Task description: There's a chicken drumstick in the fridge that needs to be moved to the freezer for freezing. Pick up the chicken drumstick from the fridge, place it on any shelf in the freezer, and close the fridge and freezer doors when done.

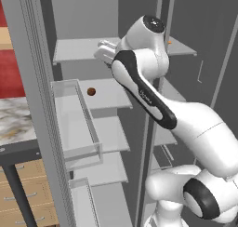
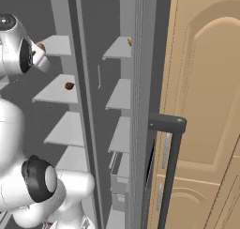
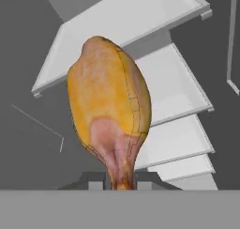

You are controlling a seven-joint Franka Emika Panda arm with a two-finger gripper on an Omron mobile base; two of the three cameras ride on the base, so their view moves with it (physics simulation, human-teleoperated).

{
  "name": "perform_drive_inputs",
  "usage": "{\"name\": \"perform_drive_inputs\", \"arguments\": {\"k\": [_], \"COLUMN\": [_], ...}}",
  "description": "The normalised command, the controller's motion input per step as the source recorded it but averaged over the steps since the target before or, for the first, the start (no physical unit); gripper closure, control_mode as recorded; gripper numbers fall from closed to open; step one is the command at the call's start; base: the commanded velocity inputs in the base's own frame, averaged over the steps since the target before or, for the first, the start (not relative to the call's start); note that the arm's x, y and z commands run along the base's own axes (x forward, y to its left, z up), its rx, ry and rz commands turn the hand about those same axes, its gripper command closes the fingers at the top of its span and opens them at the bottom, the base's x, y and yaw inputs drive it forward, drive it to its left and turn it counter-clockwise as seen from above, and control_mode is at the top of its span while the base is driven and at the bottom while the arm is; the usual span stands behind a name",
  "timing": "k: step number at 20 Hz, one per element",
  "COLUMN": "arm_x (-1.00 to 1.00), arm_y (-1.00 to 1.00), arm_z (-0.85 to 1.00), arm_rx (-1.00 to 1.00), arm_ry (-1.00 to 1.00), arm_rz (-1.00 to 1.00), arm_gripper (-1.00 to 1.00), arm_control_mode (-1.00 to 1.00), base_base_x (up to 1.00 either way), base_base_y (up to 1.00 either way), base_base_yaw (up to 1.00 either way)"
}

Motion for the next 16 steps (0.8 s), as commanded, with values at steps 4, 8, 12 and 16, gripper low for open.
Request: {"name": "perform_drive_inputs", "arguments": {"k": [4,8,12,16], "arm_x": [-1.0,-1.0,-1.0,-0.76], "arm_y": [-1.0,-1.0,-1.0,-0.9], "arm_z": [0.1,0.0,-0.02,0.0], "arm_rx": [0.0,0.0,0.0,-0.01], "arm_ry": [0.06,0.0,-0.04,-0.01], "arm_rz": [0.0,0.01,0.01,0.0], "arm_gripper": [1.0,1.0,1.0,1.0], "arm_control_mode": [-1.0,-1.0,-1.0,-1.0], "base_base_x": [0.0,0.0,0.0,0.0], "base_base_y": [0.0,0.0,0.0,0.0], "base_base_yaw": [0.0,0.0,0.0,0.0]}}
